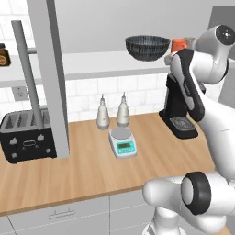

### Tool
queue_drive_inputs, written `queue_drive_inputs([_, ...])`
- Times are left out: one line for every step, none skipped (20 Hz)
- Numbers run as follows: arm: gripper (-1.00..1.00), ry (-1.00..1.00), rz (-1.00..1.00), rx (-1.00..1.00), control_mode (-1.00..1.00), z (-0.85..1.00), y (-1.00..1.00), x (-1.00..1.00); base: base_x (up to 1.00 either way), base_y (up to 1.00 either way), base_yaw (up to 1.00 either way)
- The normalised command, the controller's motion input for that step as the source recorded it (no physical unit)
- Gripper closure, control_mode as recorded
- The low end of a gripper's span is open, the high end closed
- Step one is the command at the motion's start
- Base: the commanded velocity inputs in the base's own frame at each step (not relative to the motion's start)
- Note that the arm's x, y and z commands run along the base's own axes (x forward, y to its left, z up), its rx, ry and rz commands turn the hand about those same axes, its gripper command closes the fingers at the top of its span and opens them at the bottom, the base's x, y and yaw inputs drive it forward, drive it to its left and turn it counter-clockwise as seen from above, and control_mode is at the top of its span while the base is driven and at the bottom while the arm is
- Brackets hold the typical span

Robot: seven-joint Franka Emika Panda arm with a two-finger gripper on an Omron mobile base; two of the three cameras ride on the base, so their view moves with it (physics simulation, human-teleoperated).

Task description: Gather all objects into one cabinet and sort the glasses and bowls to opposite sides.

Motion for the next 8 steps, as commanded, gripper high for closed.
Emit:
queue_drive_inputs([-1.00,0.32,0.00,0.05,-1.00,0.29,0.39,-0.29,0.00,0.00,0.00])
queue_drive_inputs([-1.00,0.30,0.00,0.04,-1.00,0.26,0.35,-0.32,0.00,0.00,0.00])
queue_drive_inputs([-1.00,0.28,0.00,0.04,-1.00,0.25,0.32,-0.35,0.00,0.00,0.00])
queue_drive_inputs([-1.00,0.28,0.00,0.04,-1.00,0.25,0.29,-0.35,0.00,0.00,0.00])
queue_drive_inputs([-1.00,0.25,0.00,0.05,-1.00,0.24,0.23,-0.39,0.00,0.00,0.00])
queue_drive_inputs([-1.00,0.20,0.00,0.04,-1.00,0.15,0.08,-0.30,0.00,0.00,0.00])
queue_drive_inputs([-1.00,0.11,0.00,0.00,-1.00,0.00,0.05,-0.23,0.00,0.00,0.00])
queue_drive_inputs([-1.00,0.02,0.00,0.00,-1.00,0.00,0.04,-0.31,0.00,0.00,0.00])
